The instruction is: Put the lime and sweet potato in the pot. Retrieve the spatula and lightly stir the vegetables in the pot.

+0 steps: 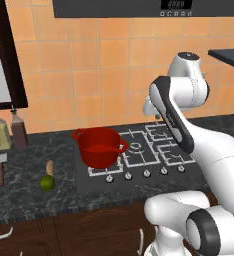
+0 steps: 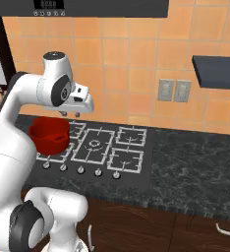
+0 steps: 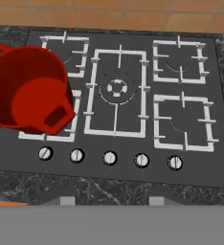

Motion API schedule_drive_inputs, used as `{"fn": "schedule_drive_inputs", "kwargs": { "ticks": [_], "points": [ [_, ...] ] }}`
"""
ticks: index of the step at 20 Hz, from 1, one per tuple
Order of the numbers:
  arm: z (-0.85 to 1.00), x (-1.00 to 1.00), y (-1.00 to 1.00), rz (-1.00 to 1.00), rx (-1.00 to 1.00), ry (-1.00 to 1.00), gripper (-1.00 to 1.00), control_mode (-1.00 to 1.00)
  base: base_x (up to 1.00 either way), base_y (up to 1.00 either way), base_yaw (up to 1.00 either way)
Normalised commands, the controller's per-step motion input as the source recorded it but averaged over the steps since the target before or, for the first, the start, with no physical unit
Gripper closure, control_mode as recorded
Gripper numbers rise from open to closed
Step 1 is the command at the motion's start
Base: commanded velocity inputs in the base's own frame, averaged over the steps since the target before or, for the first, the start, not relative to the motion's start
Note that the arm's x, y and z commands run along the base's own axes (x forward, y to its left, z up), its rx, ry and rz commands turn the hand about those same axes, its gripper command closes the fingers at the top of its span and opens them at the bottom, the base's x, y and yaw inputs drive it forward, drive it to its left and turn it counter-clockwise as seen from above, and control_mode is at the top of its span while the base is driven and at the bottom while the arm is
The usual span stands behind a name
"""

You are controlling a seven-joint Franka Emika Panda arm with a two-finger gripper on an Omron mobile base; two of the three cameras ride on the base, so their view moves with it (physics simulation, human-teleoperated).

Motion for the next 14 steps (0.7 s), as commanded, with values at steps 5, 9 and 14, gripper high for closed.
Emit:
{"fn": "schedule_drive_inputs", "kwargs": {
  "ticks": [5,9,14],
  "points": [
    [0.00,0.00,0.02,0.00,0.00,0.00,-1.00,1.00,0.05,0.71,0.00],
    [0.00,0.00,0.00,0.00,0.00,0.00,-1.00,1.00,0.05,1.00,-0.02],
    [0.00,0.00,0.00,0.00,0.00,0.00,-1.00,1.00,0.11,1.00,-0.01]
  ]
}}
